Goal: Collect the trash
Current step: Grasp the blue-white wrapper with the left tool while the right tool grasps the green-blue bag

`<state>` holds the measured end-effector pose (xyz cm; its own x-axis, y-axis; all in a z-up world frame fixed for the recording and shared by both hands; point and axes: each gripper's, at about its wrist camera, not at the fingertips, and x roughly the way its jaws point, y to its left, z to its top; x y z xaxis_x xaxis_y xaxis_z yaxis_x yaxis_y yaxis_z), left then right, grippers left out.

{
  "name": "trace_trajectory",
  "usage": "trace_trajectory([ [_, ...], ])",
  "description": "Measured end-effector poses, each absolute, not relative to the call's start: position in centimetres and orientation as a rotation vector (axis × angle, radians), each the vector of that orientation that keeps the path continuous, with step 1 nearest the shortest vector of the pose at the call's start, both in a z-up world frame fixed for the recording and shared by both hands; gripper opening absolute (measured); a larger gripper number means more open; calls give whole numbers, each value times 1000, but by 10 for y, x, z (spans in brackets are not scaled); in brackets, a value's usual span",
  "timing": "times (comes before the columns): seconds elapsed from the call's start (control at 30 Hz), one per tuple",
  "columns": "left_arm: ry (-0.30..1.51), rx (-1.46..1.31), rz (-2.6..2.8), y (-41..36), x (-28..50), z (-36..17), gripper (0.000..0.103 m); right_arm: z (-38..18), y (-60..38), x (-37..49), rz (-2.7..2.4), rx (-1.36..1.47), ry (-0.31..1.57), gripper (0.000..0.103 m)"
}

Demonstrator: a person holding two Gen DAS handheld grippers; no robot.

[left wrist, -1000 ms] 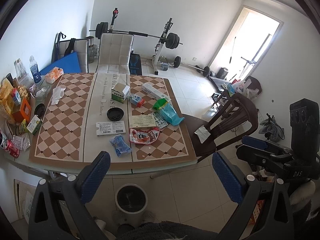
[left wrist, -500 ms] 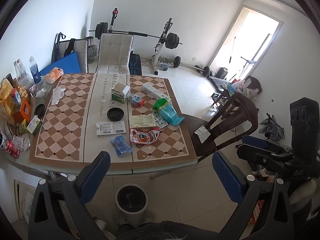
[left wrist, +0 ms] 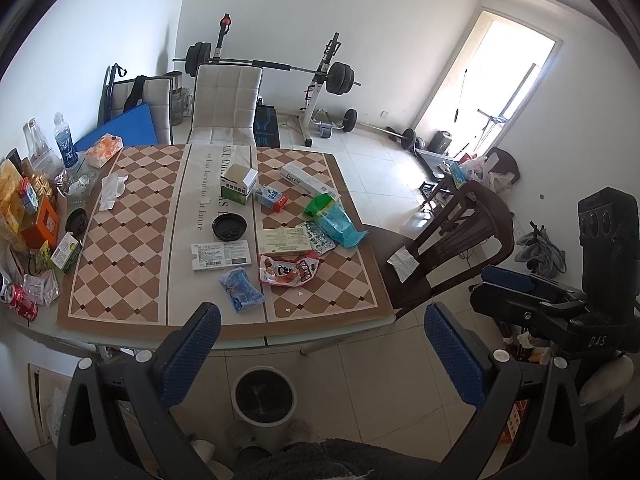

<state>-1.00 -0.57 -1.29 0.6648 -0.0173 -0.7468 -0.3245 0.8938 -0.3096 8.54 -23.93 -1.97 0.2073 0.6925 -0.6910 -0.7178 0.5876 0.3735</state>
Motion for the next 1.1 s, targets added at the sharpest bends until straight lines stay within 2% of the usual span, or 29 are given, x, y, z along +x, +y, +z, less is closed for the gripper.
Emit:
trace_trajectory([
  [0.23,903,-252,413,23,19,-41,103,-31,-233,100,807,-23,958,103],
  [0.43,995,-320,552,70,57,-102,103,-71,-217,144,645,-43,1008,103],
  [0.6,1137,-461,643,96,89,-169,103,-119,-187,209,615,-164,1086,103],
  [0.83,1359,-802,801,127,134,-296,102,-213,-142,352,607,-310,1179,103],
  [0.97,1389,-943,846,135,158,-346,99,-275,-109,434,642,-368,1297,103],
  [1.1,1431,-1014,869,134,175,-378,99,-322,-71,487,634,-507,1306,103],
])
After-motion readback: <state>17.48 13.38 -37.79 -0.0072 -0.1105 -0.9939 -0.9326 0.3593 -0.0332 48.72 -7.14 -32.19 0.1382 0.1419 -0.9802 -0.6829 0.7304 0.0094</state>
